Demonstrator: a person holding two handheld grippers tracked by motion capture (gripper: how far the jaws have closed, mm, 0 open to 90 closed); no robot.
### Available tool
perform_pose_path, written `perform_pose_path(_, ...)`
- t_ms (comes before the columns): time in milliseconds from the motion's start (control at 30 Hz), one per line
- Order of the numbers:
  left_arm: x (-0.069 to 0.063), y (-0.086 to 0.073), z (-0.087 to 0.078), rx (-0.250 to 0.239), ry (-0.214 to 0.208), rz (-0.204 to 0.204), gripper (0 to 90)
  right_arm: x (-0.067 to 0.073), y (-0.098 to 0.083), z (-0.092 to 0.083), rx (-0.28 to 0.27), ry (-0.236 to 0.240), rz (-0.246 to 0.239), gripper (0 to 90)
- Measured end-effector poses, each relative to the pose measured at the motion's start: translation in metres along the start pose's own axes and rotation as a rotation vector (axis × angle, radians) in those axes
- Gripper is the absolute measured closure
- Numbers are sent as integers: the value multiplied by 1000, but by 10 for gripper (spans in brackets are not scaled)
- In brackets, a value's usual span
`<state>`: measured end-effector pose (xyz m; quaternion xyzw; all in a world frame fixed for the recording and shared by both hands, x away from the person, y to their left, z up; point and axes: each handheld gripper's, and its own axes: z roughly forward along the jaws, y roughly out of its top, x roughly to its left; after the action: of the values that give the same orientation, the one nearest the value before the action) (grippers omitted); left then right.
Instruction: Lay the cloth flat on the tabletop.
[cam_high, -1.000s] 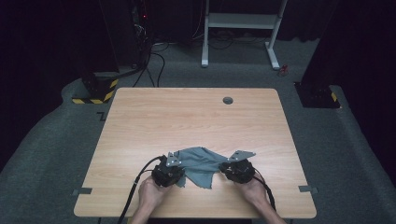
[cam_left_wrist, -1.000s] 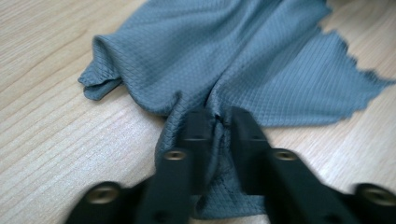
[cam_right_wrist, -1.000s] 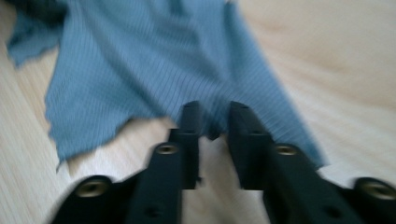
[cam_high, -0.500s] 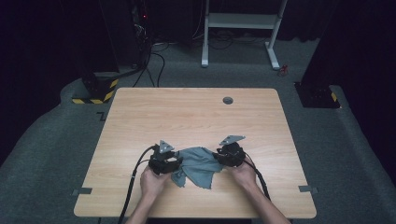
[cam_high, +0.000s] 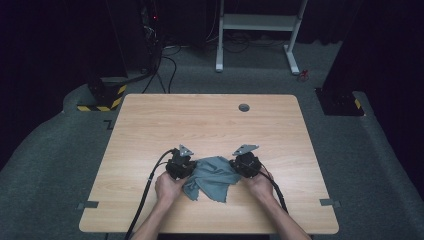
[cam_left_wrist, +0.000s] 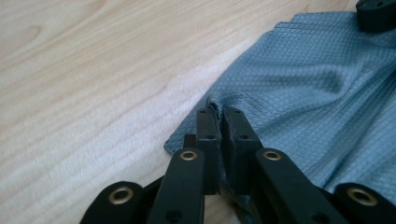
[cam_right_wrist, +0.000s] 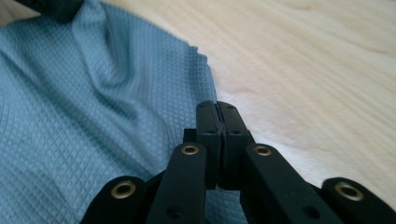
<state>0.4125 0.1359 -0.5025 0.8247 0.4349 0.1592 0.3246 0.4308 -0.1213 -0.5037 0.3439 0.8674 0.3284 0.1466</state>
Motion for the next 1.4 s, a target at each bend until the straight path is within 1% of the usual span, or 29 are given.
perform_pose_path(67, 2, 7, -2, -17, 7, 9, 868, -5, 2, -4, -11, -20, 2, 893)
perform_pose_path(133, 5, 14, -3, -44, 16, 1, 868, -9, 7, -10, -25, -39, 7, 893)
perform_pose_path(167, 8, 16, -3, -52, 18, -10, 868, -11, 9, -13, -39, -48, 7, 893)
perform_pose_path(200, 10, 19, -1, -49, 39, 0, 869, -13, 11, -15, -44, -53, 22, 893)
perform_pose_path(233, 12, 20, 1, -52, 51, 3, 869, -15, 13, -16, -42, -71, 17, 893)
perform_pose_path(300, 17, 21, 5, -57, 41, -21, 845, -18, 14, -14, -33, -82, 20, 892)
perform_pose_path(333, 18, 21, 6, -59, 39, -21, 828, -19, 14, -12, -22, -86, 20, 891)
perform_pose_path(367, 18, 21, 7, -58, 30, -22, 816, -19, 14, -9, -8, -88, 26, 888)
perform_pose_path(400, 18, 20, 7, -57, 12, -30, 801, -19, 13, -7, -5, -86, 23, 883)
perform_pose_path(433, 18, 18, 7, -53, -1, -33, 772, -19, 12, -7, -2, -86, 23, 863)
perform_pose_path(467, 16, 16, 5, -50, -5, -34, 731, -18, 12, -7, -3, -90, 23, 807)
perform_pose_path(500, 15, 14, 3, -53, 0, -28, 687, -17, 11, -8, -7, -91, 30, 763)
perform_pose_path(567, 12, 9, -4, -66, 2, -23, 636, -14, 8, -14, -28, -89, 39, 738)
perform_pose_path(600, 10, 7, -8, -62, -8, -25, 610, -12, 5, -18, -32, -90, 37, 740)
perform_pose_path(633, 10, 4, -11, -57, -15, -23, 578, -9, 2, -21, -32, -90, 30, 746)
perform_pose_path(667, 8, 1, -14, -59, -34, -39, 553, -6, -2, -25, -25, -88, 10, 751)
perform_pose_path(700, 7, -2, -17, -62, -38, -29, 539, -1, -6, -28, -18, -84, -12, 755)
perform_pose_path(733, 5, -4, -19, -52, -43, -25, 532, 3, -11, -30, -9, -81, -36, 756)
perform_pose_path(767, 3, -7, -19, -43, -40, -16, 529, 7, -15, -32, 5, -79, -48, 756)
perform_pose_path(833, 0, -11, -18, -29, -38, -11, 524, 10, -23, -31, 23, -77, -48, 748)
perform_pose_path(900, -1, -13, -17, -20, -29, -7, 524, 8, -29, -29, 27, -77, -20, 729)
perform_pose_path(967, -2, -15, -15, -19, -26, -17, 526, 5, -31, -27, 37, -69, 19, 708)
perform_pose_path(1033, -1, -16, -12, -8, -31, -6, 554, 5, -33, -24, 58, -65, 22, 704)
perform_pose_path(1100, -1, -18, -9, 5, -30, 3, 576, 4, -33, -23, 56, -51, 8, 723)
perform_pose_path(1133, 0, -18, -9, 13, -16, 24, 582, 3, -32, -23, 61, -41, 1, 740)
perform_pose_path(1167, 0, -19, -8, 10, -14, 25, 587, 2, -32, -23, 65, -40, 7, 783)
perform_pose_path(1267, 2, -19, -4, 4, -26, 9, 615, 1, -32, -23, 65, -63, -13, 878)
perform_pose_path(1333, 2, -19, -3, -6, -27, 25, 648, 0, -32, -23, 64, -65, -18, 893)
perform_pose_path(1400, 1, -19, -2, -16, -38, 32, 701, 0, -31, -23, 69, -68, -39, 899)
